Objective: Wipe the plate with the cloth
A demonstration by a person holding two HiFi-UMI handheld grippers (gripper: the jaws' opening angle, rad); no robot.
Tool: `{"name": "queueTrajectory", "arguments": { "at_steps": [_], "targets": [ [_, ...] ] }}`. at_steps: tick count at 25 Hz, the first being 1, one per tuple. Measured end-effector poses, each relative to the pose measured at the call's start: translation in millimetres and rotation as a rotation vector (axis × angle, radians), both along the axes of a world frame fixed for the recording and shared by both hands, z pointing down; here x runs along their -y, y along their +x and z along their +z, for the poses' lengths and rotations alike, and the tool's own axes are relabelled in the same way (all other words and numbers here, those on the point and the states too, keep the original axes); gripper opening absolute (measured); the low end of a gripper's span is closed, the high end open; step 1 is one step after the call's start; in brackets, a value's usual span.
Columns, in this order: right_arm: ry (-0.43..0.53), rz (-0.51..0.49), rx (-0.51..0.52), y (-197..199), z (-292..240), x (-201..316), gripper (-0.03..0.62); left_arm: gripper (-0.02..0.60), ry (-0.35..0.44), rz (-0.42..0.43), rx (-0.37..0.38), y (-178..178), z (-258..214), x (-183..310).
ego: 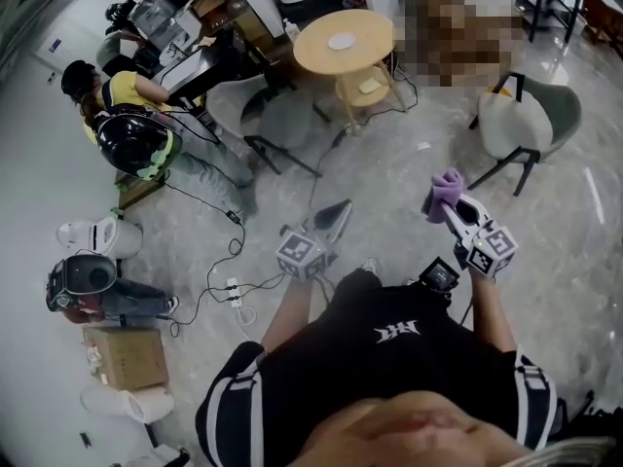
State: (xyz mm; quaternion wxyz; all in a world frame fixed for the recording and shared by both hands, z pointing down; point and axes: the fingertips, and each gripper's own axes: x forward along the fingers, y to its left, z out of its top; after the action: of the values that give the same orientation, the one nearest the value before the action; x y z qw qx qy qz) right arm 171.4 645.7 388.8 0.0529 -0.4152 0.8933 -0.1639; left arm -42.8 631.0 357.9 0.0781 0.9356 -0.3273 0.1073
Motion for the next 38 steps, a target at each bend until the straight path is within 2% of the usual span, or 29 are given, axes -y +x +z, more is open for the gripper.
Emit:
{"name": "queueTrajectory", "arguments": {
  "at_steps": [7, 13, 21, 26, 31, 34, 38],
  "targets": [
    [-0.005, 0.037, -0.028, -0.2, 10.6, 18.8, 0.095, 0.011, 0.012, 0.038, -0.019, 0.6, 9.7, 38.0],
    [-0.031, 0.058, -0.054, -10.2, 17.8, 56.8, 0.094, 0.011, 0.025, 0.072, -0.083, 0.0, 14.9, 86.2],
    [0.021, 0.068, -0.136, -55.4, -23.0, 168.2, 0.095, 0.011, 0.025, 0.019, -0.152, -57.8, 4.3, 185.6],
    [0.043, 0.09, -0.167, -85.2, -44.3, 215.6, 0.095, 0.011, -0.005, 0.016, -0.186, -96.0, 0.9, 229.1],
    [0.014, 0.065, -0.238, -105.1, -37.5, 241.6, 0.095, 0.011, -0.056, 0.004, -0.204, -112.5, 18.3, 263.2],
    [0.003, 0.04, -0.231, -107.3, -34.7, 260.6, 0.095, 0.011, -0.082, -0.014, -0.213, -113.8, 26.5, 280.0],
    [0.008, 0.028, -0.214, -98.8, -24.6, 299.8, 0.095, 0.011, -0.091, -0.025, -0.181, -106.9, 34.8, 308.0]
  ]
}}
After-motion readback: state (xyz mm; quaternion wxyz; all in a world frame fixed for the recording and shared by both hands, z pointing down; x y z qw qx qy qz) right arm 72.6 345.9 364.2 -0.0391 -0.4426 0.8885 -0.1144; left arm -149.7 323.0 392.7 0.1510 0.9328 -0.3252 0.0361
